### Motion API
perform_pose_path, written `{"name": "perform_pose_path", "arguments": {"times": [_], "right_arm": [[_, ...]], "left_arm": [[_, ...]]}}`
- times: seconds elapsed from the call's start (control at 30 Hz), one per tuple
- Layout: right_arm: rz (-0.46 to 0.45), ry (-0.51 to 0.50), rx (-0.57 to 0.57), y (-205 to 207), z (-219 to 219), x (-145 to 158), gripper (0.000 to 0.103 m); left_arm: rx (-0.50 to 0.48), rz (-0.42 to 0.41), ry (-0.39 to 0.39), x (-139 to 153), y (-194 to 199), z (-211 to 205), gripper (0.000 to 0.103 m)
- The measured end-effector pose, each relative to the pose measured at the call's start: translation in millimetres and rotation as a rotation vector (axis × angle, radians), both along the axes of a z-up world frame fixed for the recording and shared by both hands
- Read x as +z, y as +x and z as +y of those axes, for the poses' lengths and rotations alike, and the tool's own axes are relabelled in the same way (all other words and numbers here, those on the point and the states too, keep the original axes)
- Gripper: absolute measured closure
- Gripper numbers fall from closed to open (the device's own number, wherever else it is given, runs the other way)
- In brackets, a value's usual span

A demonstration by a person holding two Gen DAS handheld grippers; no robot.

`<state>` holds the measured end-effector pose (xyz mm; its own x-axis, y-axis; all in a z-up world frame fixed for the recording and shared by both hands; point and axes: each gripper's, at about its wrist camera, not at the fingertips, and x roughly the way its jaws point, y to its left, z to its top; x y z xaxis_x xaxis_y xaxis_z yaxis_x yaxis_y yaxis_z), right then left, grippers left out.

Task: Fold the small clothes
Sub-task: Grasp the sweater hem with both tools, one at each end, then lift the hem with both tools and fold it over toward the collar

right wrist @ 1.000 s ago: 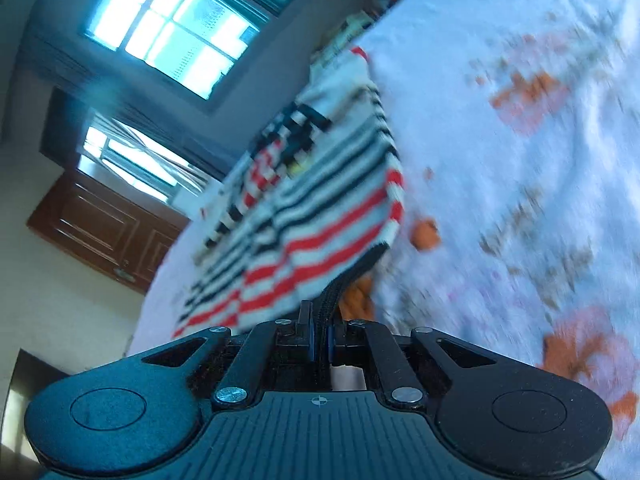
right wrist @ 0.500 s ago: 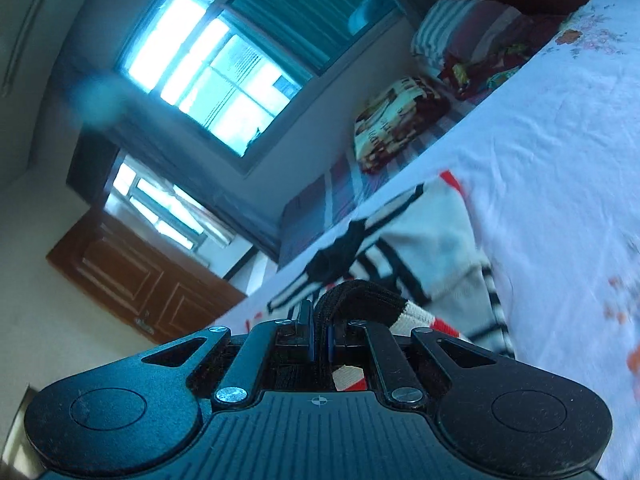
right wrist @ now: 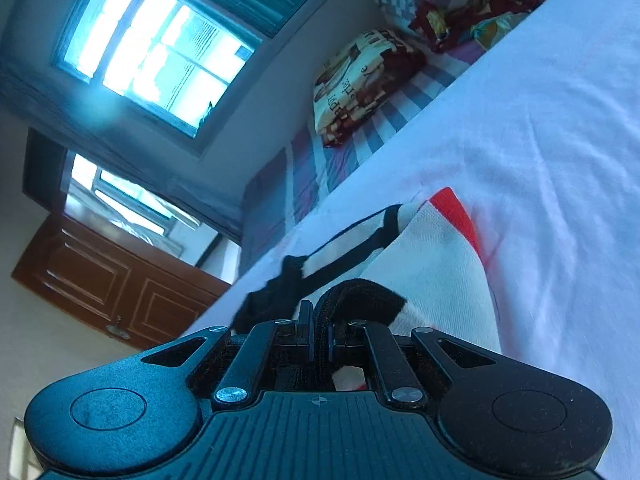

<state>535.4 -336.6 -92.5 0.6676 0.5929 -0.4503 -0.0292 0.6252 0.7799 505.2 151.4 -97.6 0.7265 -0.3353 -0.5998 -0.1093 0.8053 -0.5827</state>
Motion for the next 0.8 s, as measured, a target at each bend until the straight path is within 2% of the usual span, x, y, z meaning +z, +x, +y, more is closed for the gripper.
{"name": "perform_pose_path", "arguments": {"times": [0.07,0.1,0.13,0.17,0.2,0.27,0.3,0.33,0.37,0.4,0.53,0.6,0.63,0.67,0.7,0.73,0.8], "right_arm": [[-0.049,-0.082,0.0,9,6,-7,0.095],[-0.069,-0.125,-0.001,13,9,-9,0.076],[-0.1,-0.157,-0.01,12,12,-11,0.058],[-0.134,-0.186,-0.029,9,12,-11,0.033],[-0.178,-0.196,-0.042,4,12,-10,0.033],[-0.226,-0.191,-0.051,-4,9,-8,0.033],[-0.237,-0.211,-0.048,-6,9,-7,0.033],[-0.233,-0.249,-0.032,-7,12,-6,0.034],[-0.241,-0.278,-0.007,-7,17,-7,0.042],[-0.246,-0.309,0.023,-7,22,-7,0.046],[-0.21,-0.5,0.103,0,57,-13,0.05],[-0.213,-0.618,0.141,-2,78,-19,0.069],[-0.229,-0.677,0.14,-5,87,-20,0.073],[-0.248,-0.706,0.15,-6,94,-26,0.087],[-0.261,-0.733,0.159,-9,101,-28,0.093],[-0.273,-0.76,0.159,-12,106,-28,0.094],[-0.291,-0.777,0.131,-16,109,-33,0.096]], "left_arm": [[-0.014,-0.031,0.022,-5,8,1,0.088],[-0.014,-0.053,0.032,-8,10,0,0.072],[-0.009,-0.073,0.054,-8,11,1,0.05],[0.009,-0.109,0.097,-7,9,-1,0.043],[0.025,-0.144,0.133,-4,6,-1,0.036],[0.015,-0.187,0.141,-1,1,3,0.036],[-0.004,-0.187,0.157,0,0,2,0.042],[-0.03,-0.174,0.19,0,2,-1,0.051],[-0.07,-0.152,0.228,-2,6,-4,0.053],[-0.101,-0.133,0.256,-5,9,-9,0.056],[-0.185,-0.095,0.407,-11,18,-33,0.057],[-0.192,-0.087,0.465,-12,19,-39,0.062],[-0.184,-0.084,0.482,-12,19,-41,0.07],[-0.181,-0.081,0.495,-12,18,-43,0.074],[-0.181,-0.087,0.505,-11,19,-43,0.084],[-0.175,-0.095,0.507,-11,18,-43,0.095],[-0.134,-0.115,0.503,-7,14,-45,0.1]]}}
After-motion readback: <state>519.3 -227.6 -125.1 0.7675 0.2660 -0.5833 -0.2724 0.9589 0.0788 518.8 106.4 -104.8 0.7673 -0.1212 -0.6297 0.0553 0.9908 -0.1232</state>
